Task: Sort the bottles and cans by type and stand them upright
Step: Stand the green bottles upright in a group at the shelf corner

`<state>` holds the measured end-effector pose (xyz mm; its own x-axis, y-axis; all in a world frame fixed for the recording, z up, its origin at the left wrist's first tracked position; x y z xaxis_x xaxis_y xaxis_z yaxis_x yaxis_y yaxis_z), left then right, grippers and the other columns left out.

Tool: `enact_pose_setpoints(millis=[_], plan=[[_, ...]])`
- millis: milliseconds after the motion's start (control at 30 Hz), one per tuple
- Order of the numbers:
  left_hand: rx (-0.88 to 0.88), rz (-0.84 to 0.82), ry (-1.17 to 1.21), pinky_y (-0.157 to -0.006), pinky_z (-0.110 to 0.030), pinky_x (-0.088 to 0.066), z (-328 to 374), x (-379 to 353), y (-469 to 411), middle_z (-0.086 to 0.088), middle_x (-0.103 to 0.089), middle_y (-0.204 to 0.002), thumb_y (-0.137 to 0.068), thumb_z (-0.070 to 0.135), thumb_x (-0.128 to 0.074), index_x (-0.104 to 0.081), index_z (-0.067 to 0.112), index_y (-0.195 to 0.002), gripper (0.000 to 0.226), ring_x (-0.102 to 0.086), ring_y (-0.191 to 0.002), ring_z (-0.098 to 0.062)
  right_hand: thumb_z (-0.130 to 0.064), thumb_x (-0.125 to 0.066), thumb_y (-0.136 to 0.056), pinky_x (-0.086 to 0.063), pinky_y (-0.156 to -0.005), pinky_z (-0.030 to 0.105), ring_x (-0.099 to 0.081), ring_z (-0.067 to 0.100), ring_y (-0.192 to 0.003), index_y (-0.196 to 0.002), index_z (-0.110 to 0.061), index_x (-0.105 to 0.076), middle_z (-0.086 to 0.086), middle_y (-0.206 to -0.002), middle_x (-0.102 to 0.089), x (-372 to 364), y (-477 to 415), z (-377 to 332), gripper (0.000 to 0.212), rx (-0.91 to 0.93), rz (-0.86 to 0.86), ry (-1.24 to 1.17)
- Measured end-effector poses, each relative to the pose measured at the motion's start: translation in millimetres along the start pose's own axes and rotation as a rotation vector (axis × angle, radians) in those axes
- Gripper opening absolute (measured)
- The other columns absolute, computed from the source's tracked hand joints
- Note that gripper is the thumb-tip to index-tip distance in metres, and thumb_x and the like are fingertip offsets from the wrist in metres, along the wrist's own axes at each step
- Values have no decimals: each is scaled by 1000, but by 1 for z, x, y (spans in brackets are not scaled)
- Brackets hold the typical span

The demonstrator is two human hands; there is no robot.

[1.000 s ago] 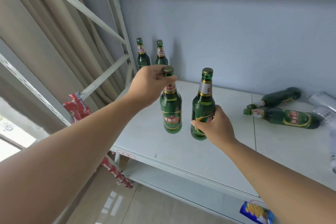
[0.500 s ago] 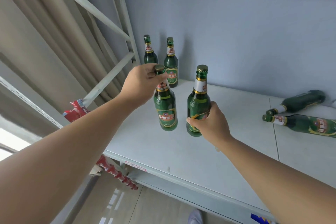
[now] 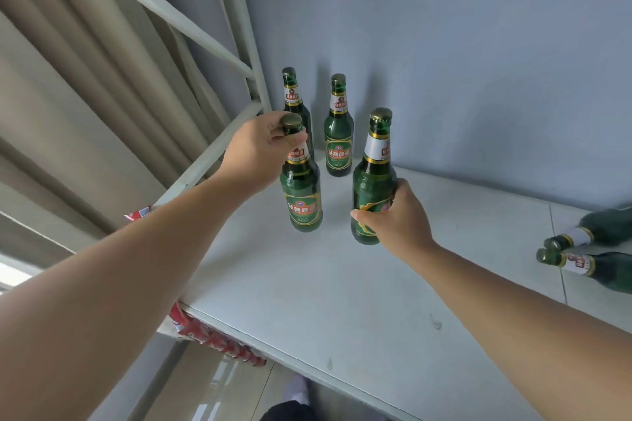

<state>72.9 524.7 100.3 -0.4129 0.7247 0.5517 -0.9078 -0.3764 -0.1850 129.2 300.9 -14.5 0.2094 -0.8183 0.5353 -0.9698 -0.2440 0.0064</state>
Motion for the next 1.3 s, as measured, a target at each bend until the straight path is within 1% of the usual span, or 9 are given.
enact_pose_setpoints(millis=[167, 367, 467, 600, 700, 833, 1100, 1233, 1300], plan=[[7, -46, 17, -68, 2, -45, -19, 8, -34, 20, -73, -94, -99, 18, -65, -70, 26, -104, 10, -66, -84, 15, -37, -90, -67, -53, -81, 36, -64, 18, -95, -115, -21, -52, -6, -106, -65, -26, -25, -7, 63, -46, 40, -25], [-18, -114, -6, -70, 2, -44, -45, 11, -71, 24, -71, -90, -99, 18, -65, -70, 24, -104, 9, -65, -82, 18, -35, -90, -67, -53, -81, 36, -63, 19, -94, -117, -20, -51, -4, -107, -65, -56, -52, -16, 65, -81, 67, -17], [-33, -128, -18, -78, -6, -49, -58, 12, -85, 22, -73, -92, -98, 19, -67, -70, 25, -105, 10, -68, -88, 12, -34, -90, -67, -53, -80, 36, -63, 19, -94, -117, -20, -51, -5, -107, -65, -70, -64, -18, 65, -93, 65, -26], [-51, -138, -9, -92, -24, -55, -72, 13, -96, 15, -76, -99, -97, 17, -67, -71, 20, -109, 13, -71, -94, 1, -33, -90, -68, -55, -82, 40, -62, 19, -93, -118, -20, -50, -5, -107, -64, -86, -76, -18, 66, -105, 69, -27], [-47, -138, 36, -93, -26, -56, -81, 14, -102, 13, -76, -100, -97, 15, -66, -70, 21, -108, 13, -71, -95, 0, -31, -91, -68, -56, -83, 42, -61, 21, -95, -120, -18, -49, -3, -111, -63, -96, -81, -15, 67, -119, 75, -37], [-69, -132, 41, -92, -20, -55, -88, 16, -107, 14, -75, -101, -98, 14, -65, -68, 24, -112, 17, -70, -95, 5, -29, -91, -67, -51, -81, 35, -62, 22, -97, -119, -16, -50, 0, -114, -64, -109, -88, -11, 68, -119, 82, -44], [-141, -175, -88, -93, -21, -55, -94, 19, -117, 9, -74, -111, -100, 20, -64, -64, 17, -126, 26, -69, -101, 1, -29, -91, -68, -50, -80, 33, -61, 17, -93, -117, -21, -47, -4, -112, -62, -124, -101, -12, 67, -79, 97, -64], [-174, -171, -155, -89, -22, -55, -95, 20, -119, 9, -74, -107, -100, 23, -64, -63, 18, -127, 28, -70, -97, -2, -33, -91, -67, -52, -81, 35, -62, 18, -96, -115, -26, -44, -6, -111, -62, -125, -104, -7, 68, -77, 98, -34], [-173, -165, -158, -85, -17, -54, -95, 21, -122, 9, -74, -105, -100, 23, -64, -63, 18, -126, 27, -70, -96, -3, -34, -91, -67, -53, -81, 36, -62, 19, -97, -117, -25, -44, -5, -112, -62, -128, -103, -6, 69, -79, 113, -27]])
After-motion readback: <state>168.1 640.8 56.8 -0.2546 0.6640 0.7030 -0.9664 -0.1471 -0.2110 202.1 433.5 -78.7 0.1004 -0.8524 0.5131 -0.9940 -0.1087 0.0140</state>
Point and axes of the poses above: each hand's wrist, its own y-axis away from the middle knuckle, its own x-axis out of the back of the hand, z = x × y, the point moved 1 cm from there along -y, towards the middle knuckle
